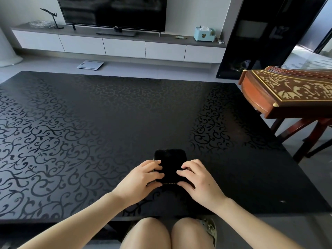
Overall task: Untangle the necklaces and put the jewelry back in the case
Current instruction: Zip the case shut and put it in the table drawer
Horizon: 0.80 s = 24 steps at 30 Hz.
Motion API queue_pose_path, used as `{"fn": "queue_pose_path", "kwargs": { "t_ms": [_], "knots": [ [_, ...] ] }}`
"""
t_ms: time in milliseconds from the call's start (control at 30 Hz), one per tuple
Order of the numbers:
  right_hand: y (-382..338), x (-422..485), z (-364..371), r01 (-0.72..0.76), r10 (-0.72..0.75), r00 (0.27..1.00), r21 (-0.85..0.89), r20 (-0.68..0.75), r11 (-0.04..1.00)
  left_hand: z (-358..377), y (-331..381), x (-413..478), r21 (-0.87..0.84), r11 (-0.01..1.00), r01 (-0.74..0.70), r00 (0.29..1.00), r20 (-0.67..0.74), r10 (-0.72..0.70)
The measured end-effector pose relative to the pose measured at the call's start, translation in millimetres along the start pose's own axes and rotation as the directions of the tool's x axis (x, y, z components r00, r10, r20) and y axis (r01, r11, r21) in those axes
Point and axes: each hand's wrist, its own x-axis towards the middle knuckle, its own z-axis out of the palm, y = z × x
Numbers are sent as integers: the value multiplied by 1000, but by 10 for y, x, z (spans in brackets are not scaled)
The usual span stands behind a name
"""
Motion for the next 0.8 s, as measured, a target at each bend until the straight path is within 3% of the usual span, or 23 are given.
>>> {"fn": "queue_pose_path", "kwargs": {
  "t_ms": [67, 167, 233, 300, 367, 400, 467, 500, 567, 700, 800],
  "knots": [
    [-15, 3, -32, -69, 68, 997, 28, 20, 997, -1, 19, 0, 25, 1000, -13, 1000, 6, 12],
    [-103, 50, -10, -135, 139, 989, -75, 54, 988, 7, 129, 23, 155, 988, -9, 998, 59, 0],
    [-142, 71, 36, -193, 207, 971, -124, 119, 973, 14, 236, 95, 172, 982, 74, 997, 24, -80],
    [-117, 90, 49, -270, 277, 937, -62, 212, 961, 7, 311, 229, 116, 963, 242, 969, -83, -234],
    [-80, 157, -12, -438, 384, 868, 121, 316, 891, -44, 322, 398, 48, 849, 527, 847, -115, -519],
    [-49, 208, -53, -515, 428, 831, 202, 355, 833, -61, 267, 469, 1, 729, 685, 728, -57, -684],
    [-5, 285, -95, -612, 470, 764, 269, 442, 743, -119, 162, 612, -164, 398, 903, 428, 240, -872],
    [-6, 302, -93, -611, 453, 751, 245, 479, 753, -123, 109, 665, -247, 271, 930, 350, 375, -859],
    [-21, 291, -48, -545, 396, 775, 203, 493, 814, -114, 28, 721, -302, 214, 929, 346, 502, -793],
    [-71, 200, 0, -468, 336, 852, 296, 402, 833, -220, -14, 762, -355, 158, 921, 363, 639, -678],
    [-78, 150, 57, -248, 198, 952, 213, 233, 945, -355, 45, 795, -375, 272, 886, 462, 659, -593]
  ]
}}
